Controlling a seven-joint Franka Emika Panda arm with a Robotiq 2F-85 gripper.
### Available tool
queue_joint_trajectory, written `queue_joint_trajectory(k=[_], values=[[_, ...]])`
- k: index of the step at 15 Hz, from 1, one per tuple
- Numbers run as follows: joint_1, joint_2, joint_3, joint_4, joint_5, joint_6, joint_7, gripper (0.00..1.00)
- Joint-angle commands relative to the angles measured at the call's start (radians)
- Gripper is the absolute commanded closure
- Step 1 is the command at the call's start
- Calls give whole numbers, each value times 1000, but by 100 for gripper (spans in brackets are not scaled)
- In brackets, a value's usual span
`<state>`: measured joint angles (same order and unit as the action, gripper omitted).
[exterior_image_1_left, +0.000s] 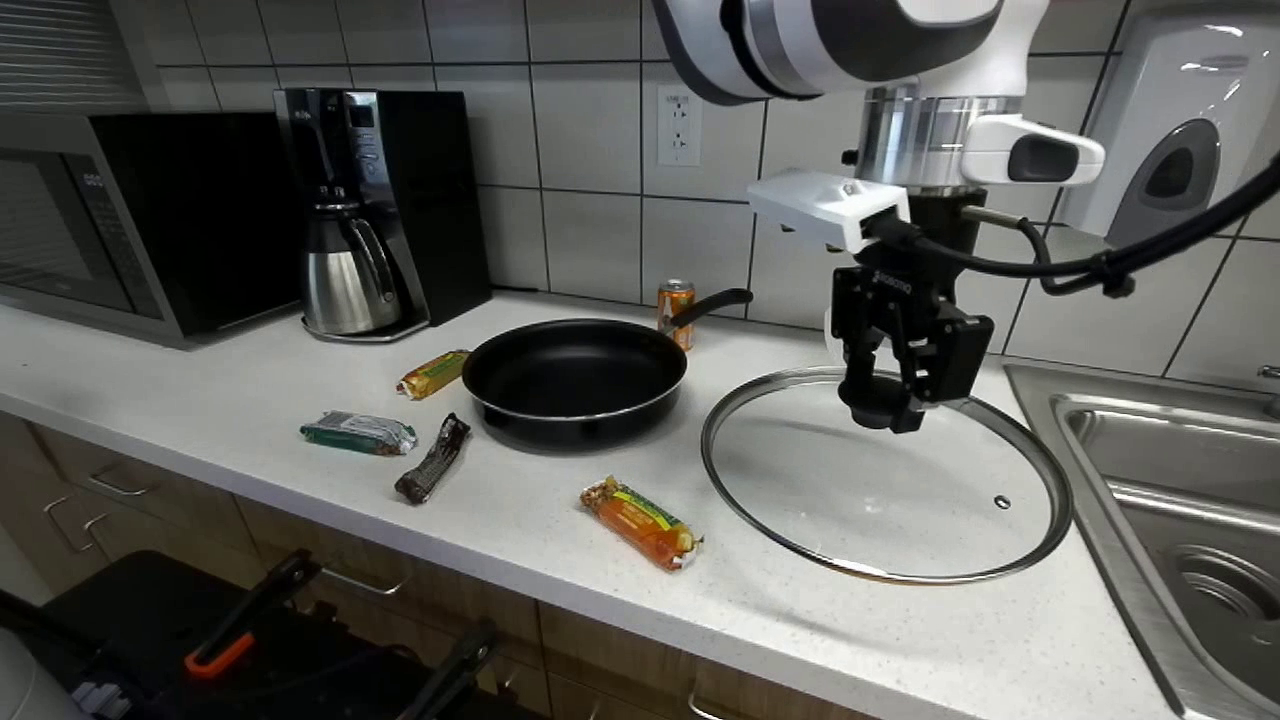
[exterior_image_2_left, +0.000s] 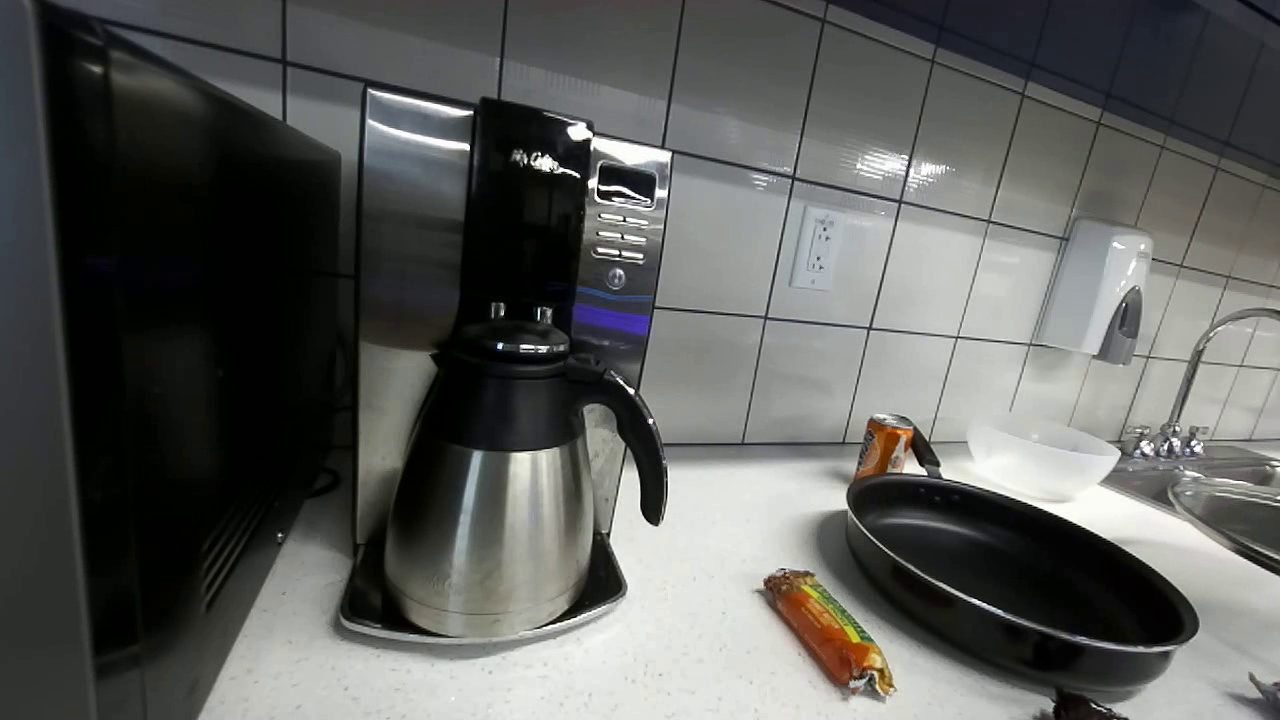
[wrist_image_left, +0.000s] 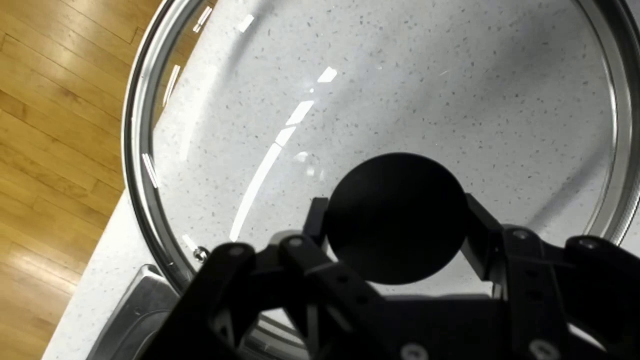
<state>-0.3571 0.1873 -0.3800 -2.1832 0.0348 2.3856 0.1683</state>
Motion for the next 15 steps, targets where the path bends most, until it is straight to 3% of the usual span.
queue_joint_trajectory(k=[1,15], values=[[-32,77,9,113,71,-50,-36,61],[-58,235,39,231,171,-56,-31,61]])
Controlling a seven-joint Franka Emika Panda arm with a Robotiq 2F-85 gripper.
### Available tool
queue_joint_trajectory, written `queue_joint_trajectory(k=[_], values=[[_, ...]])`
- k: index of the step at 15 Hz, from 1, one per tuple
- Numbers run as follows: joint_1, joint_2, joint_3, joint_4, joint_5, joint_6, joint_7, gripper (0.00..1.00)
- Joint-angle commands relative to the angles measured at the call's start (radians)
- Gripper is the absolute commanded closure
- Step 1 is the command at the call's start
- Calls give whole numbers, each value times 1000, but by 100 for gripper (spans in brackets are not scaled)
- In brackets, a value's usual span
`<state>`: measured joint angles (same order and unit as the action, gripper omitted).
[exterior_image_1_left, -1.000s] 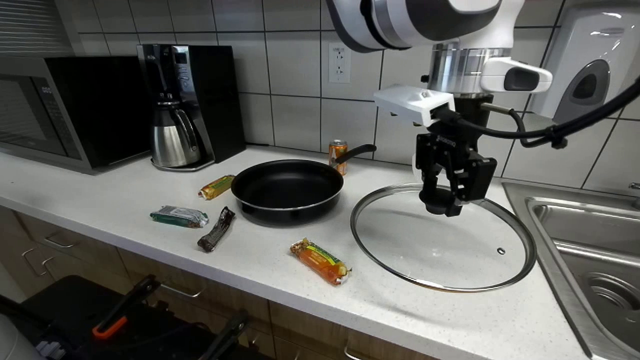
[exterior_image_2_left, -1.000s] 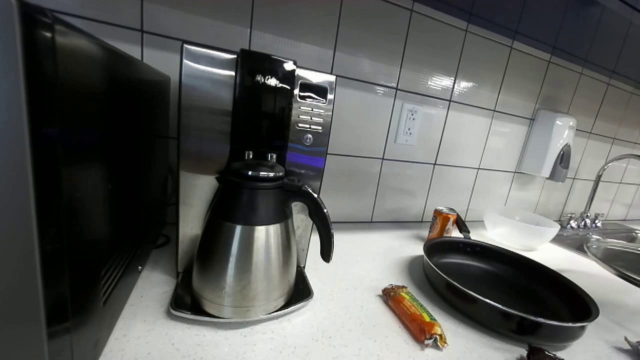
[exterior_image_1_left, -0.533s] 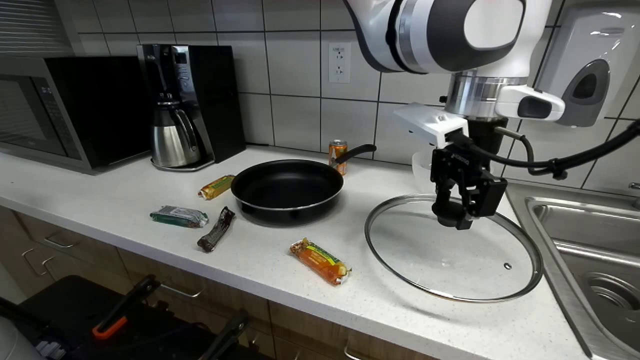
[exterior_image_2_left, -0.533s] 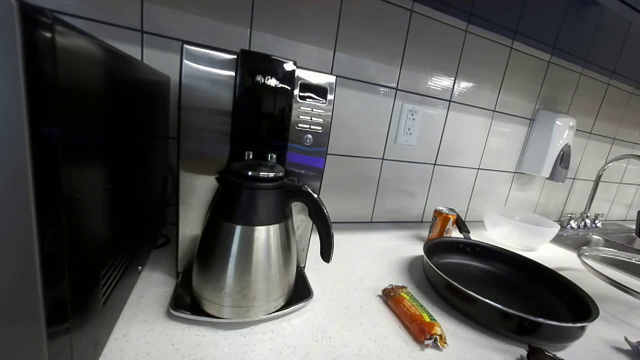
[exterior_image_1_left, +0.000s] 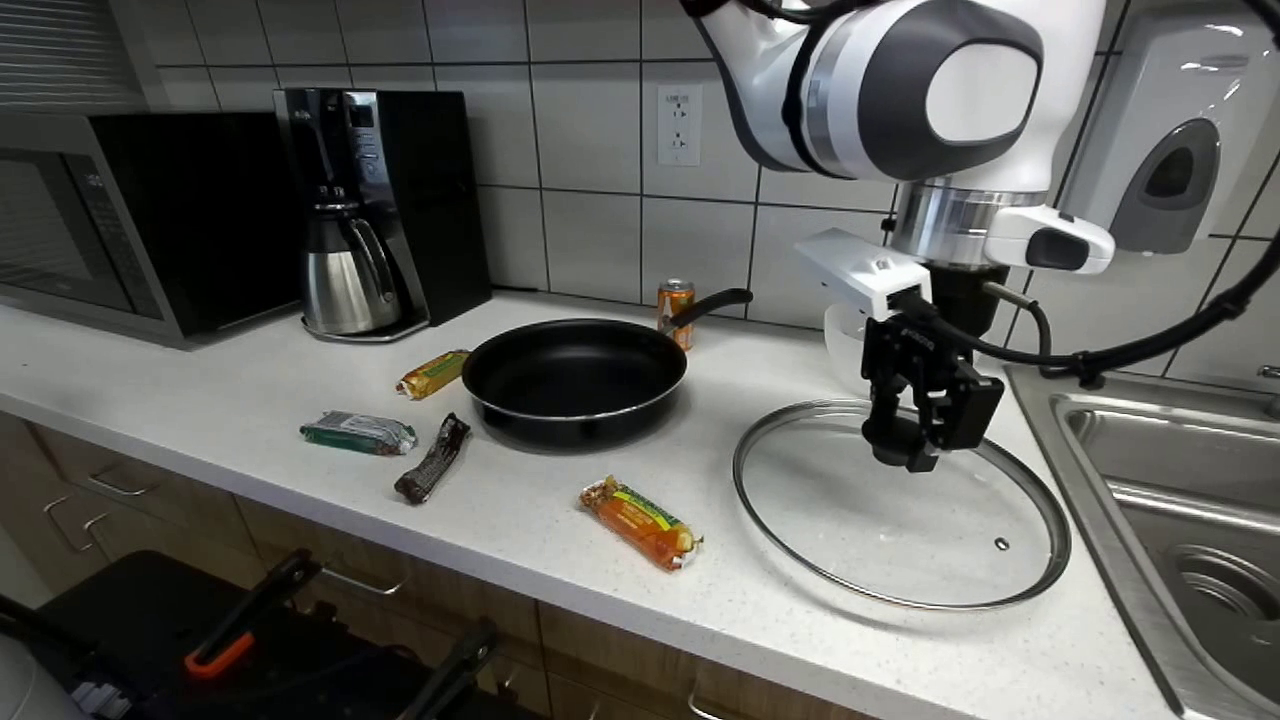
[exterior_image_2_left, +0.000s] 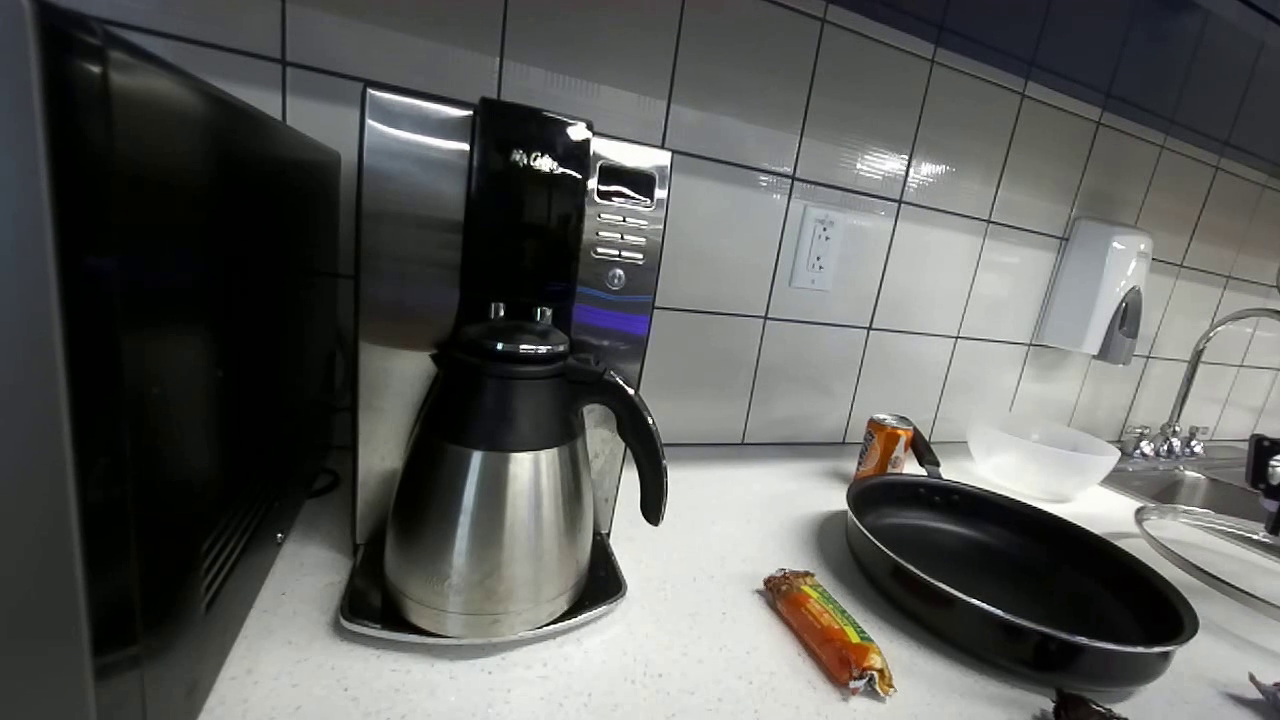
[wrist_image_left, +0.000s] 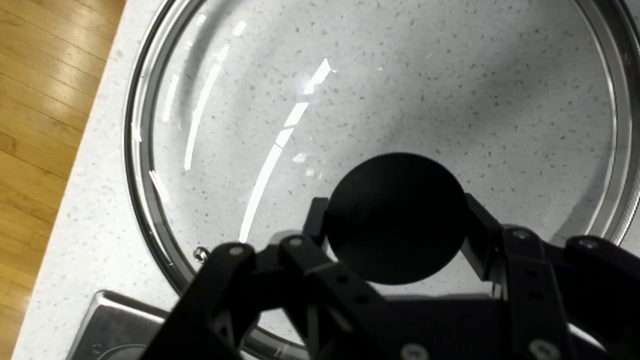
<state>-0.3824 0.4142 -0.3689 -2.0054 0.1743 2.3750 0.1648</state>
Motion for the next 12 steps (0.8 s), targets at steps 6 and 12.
queue_joint_trajectory(k=[6,12], values=[[-36,35,35,71,46,-51,-26,61],[-46,54,47,83,56,-46,-29,61]])
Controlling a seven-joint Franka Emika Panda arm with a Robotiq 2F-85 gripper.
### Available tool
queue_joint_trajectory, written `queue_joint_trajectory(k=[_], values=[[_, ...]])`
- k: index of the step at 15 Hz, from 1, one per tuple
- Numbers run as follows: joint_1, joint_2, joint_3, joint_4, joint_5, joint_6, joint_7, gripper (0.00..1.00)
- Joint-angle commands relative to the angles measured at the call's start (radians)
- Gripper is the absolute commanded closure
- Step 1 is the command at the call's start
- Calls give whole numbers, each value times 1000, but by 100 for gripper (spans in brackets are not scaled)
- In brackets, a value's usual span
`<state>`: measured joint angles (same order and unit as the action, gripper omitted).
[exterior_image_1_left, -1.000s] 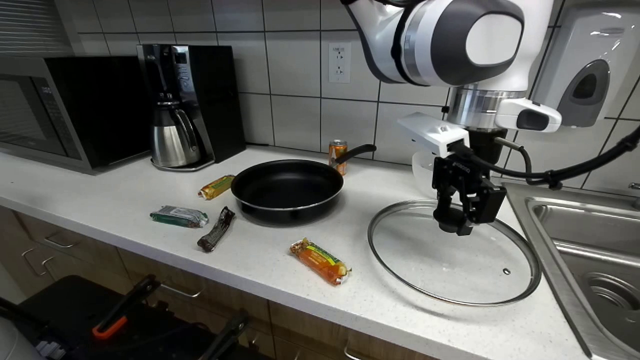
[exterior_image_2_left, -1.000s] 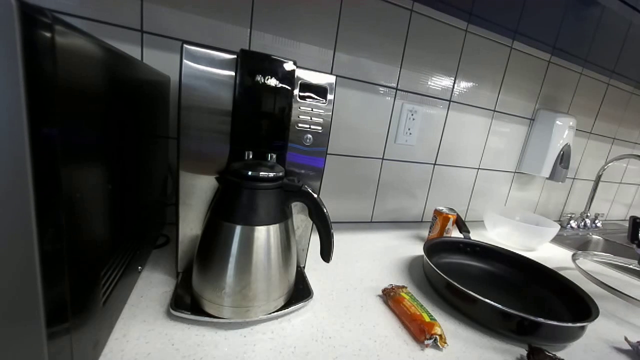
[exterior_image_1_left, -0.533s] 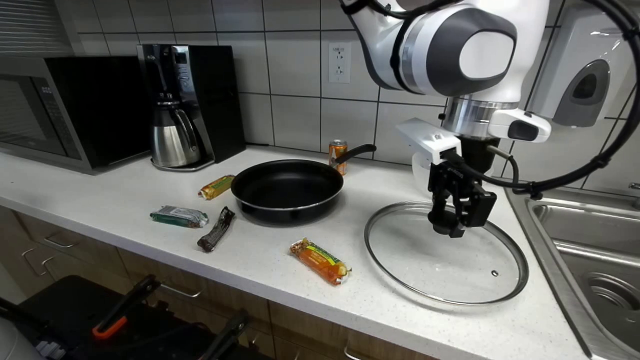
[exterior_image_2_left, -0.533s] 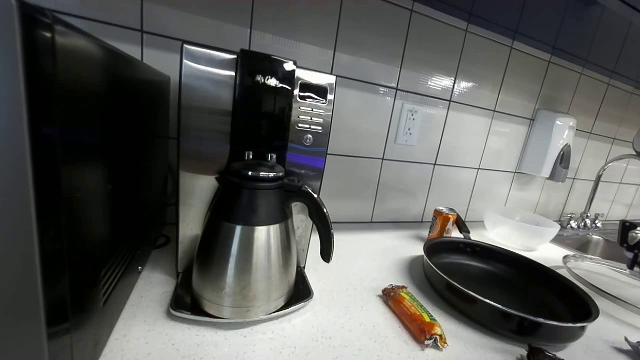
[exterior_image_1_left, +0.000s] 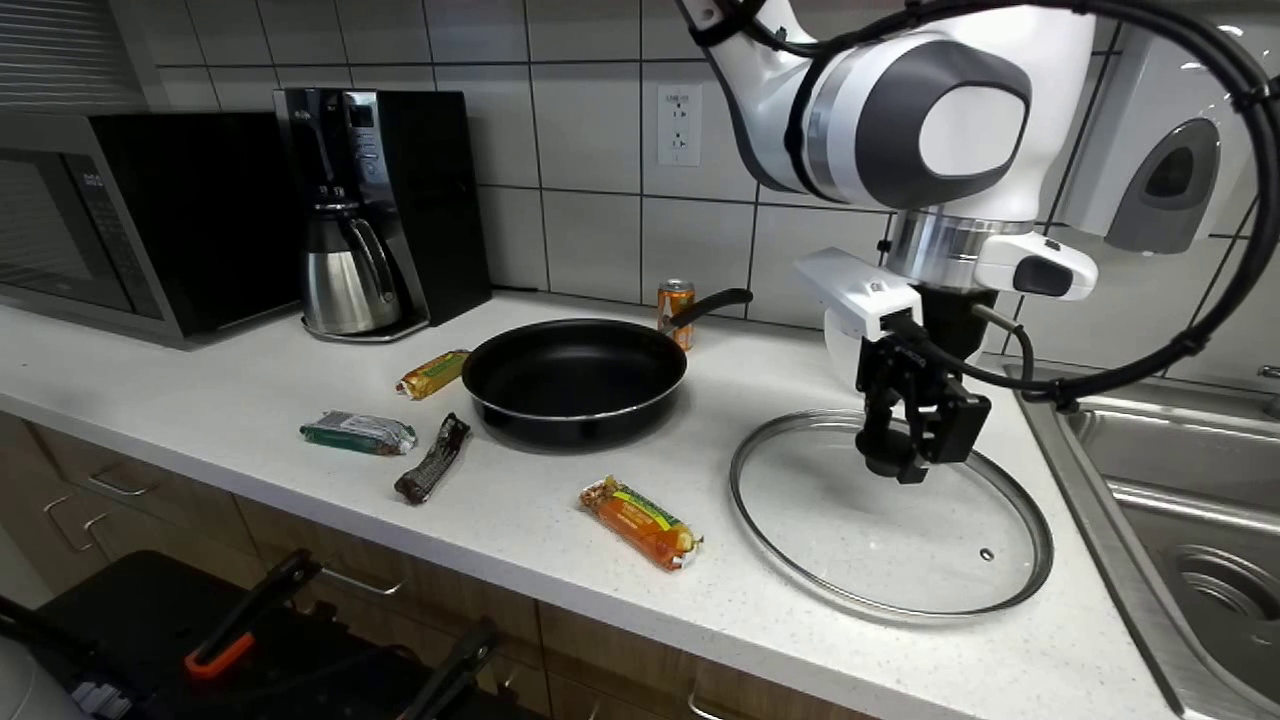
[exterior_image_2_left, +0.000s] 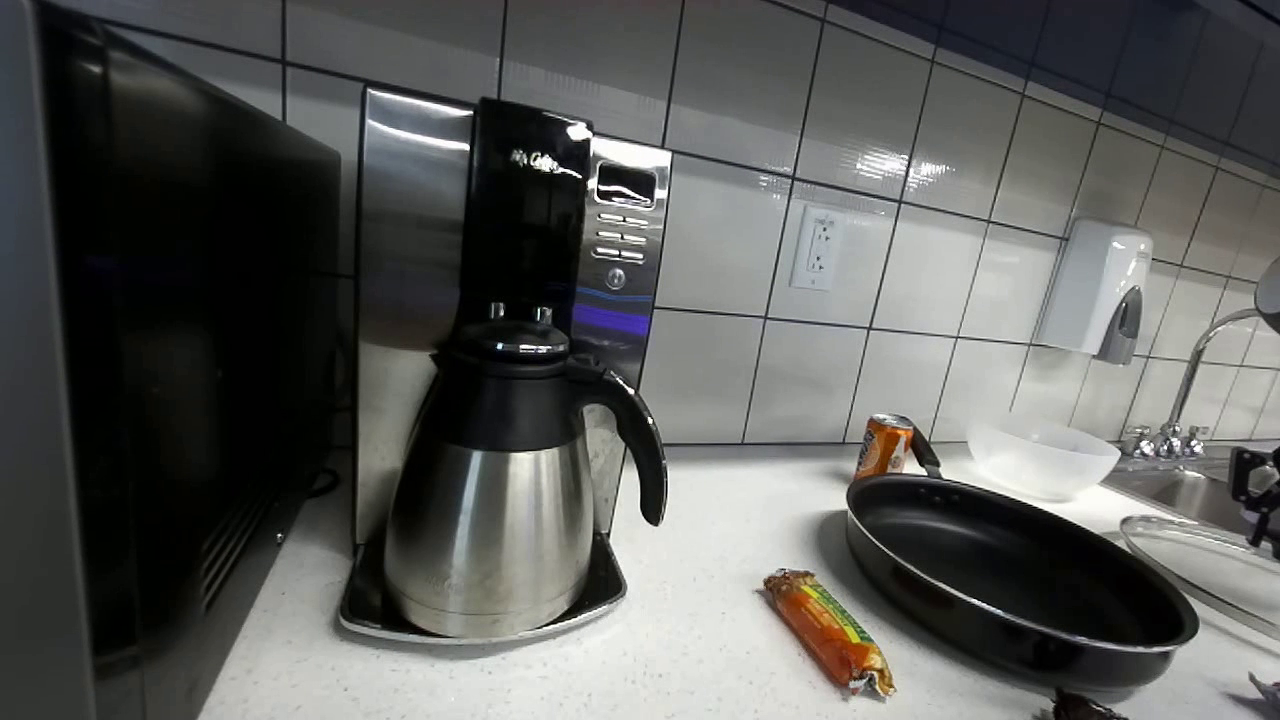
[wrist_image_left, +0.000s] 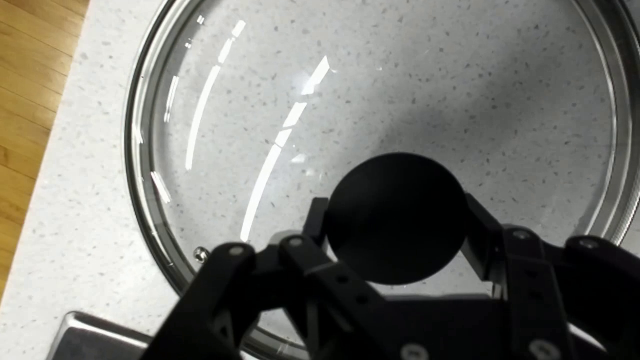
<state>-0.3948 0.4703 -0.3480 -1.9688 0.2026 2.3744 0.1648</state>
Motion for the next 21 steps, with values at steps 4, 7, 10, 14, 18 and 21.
queue_joint_trajectory(k=[4,7,10,14,18,21], values=[[-39,14,36,54,43,-45,-30,61],[-42,20,39,58,48,-44,-30,61],[-45,20,40,60,56,-45,-31,61],[-41,20,37,59,51,-52,-26,61],[-31,2,30,49,37,-56,-18,0],[-21,-29,28,25,31,-55,-17,0]])
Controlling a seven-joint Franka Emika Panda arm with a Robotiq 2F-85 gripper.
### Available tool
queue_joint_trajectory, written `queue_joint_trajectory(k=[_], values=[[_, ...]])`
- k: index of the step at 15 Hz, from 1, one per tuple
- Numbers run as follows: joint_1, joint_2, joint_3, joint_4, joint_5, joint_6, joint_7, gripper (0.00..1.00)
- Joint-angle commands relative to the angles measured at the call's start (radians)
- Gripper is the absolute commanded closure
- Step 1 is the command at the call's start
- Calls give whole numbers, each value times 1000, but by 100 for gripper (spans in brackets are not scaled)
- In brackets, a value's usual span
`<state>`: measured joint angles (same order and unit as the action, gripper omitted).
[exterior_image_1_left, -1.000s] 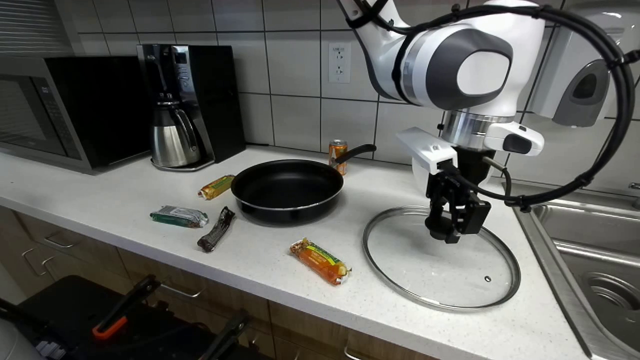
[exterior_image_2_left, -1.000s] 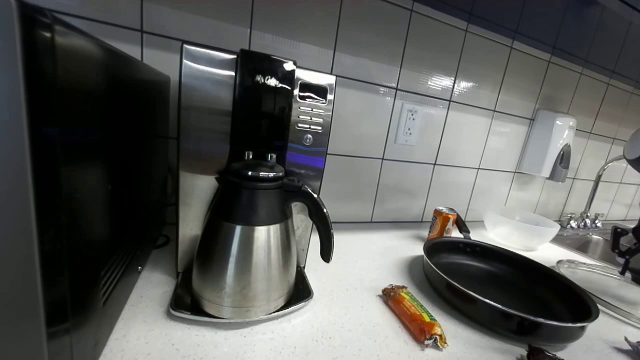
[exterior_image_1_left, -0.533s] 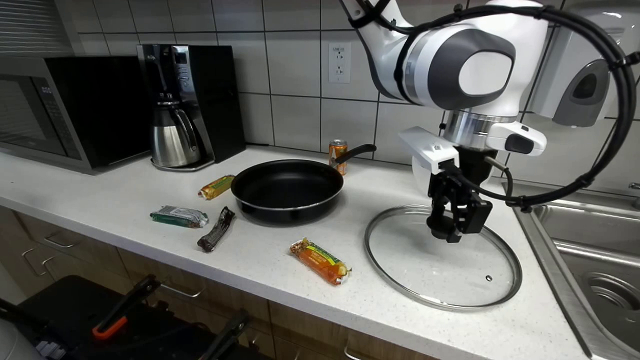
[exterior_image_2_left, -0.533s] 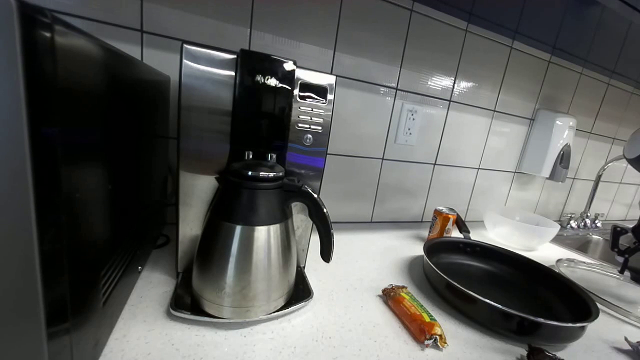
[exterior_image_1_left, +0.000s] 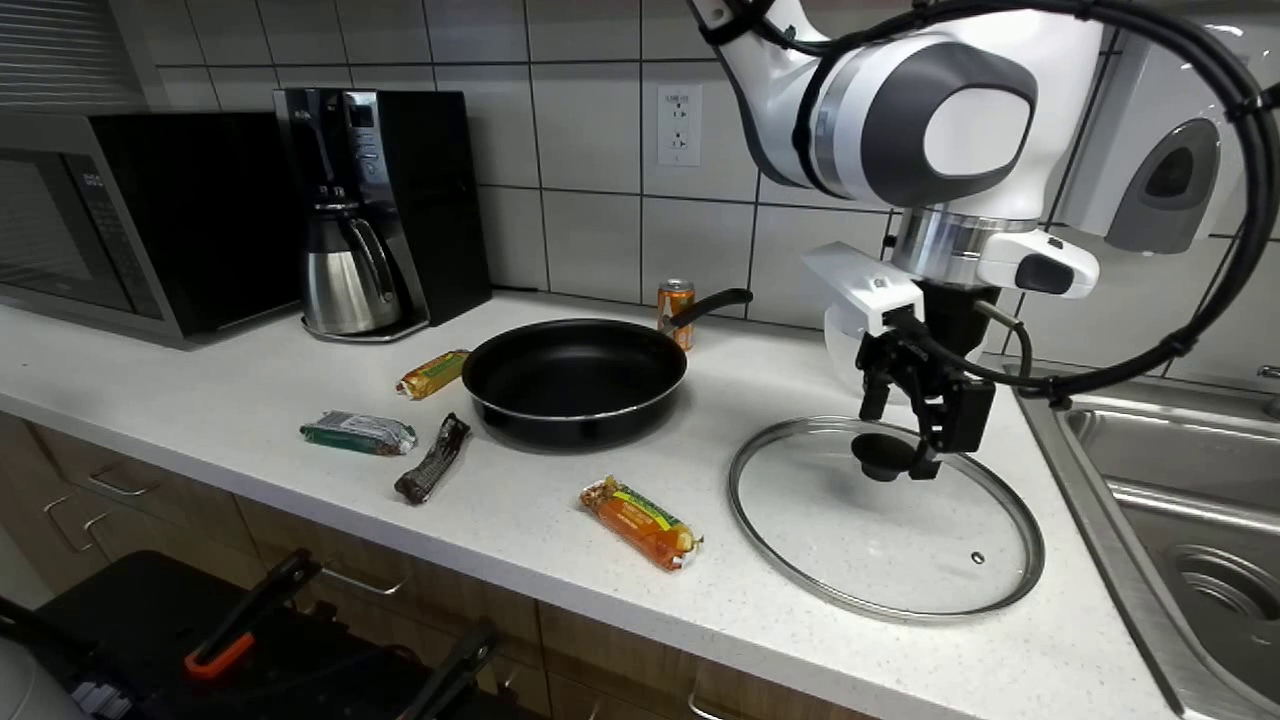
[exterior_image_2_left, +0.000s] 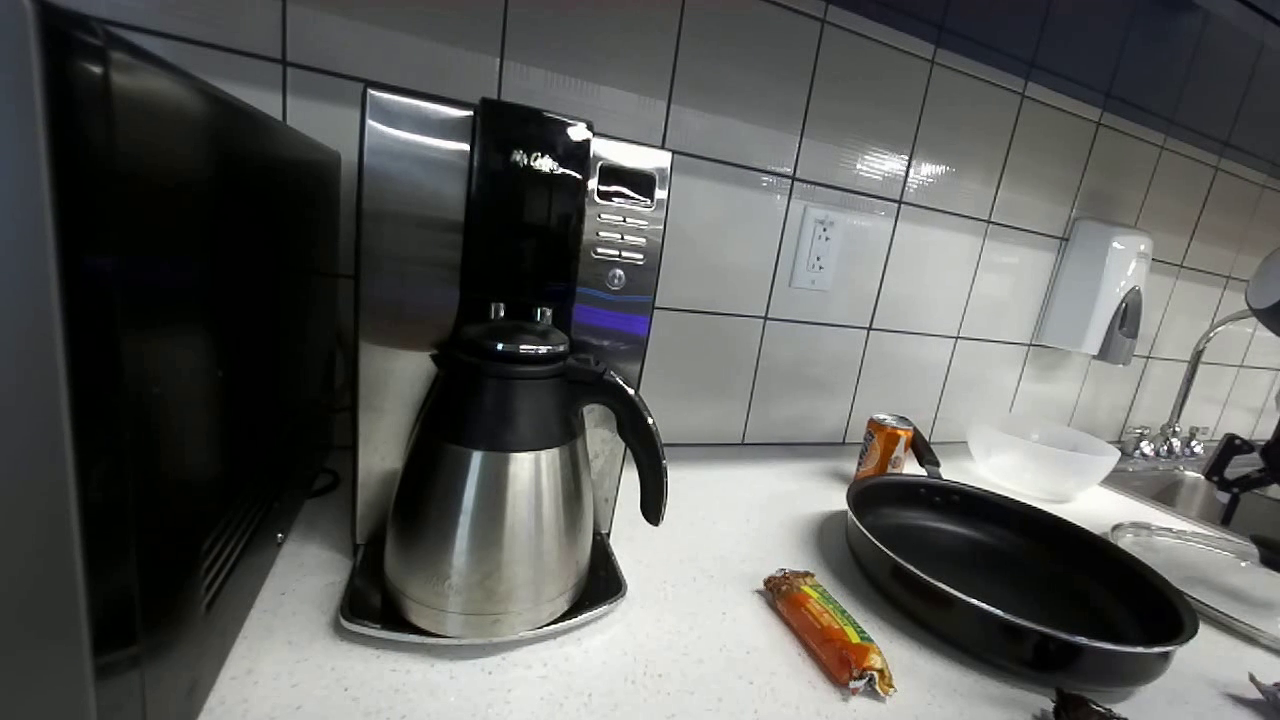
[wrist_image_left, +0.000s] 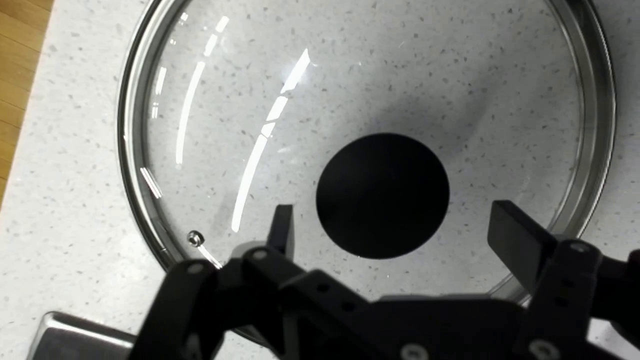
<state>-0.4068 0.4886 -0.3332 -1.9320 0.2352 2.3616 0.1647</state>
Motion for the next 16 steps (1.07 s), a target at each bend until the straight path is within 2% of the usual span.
queue_joint_trajectory(k=[1,8,16], values=[[-2,-65,11,-26,-7,-45,-15,0],[56,-198,3,-148,-33,-86,16,0],[112,-344,4,-351,-47,-85,60,0]])
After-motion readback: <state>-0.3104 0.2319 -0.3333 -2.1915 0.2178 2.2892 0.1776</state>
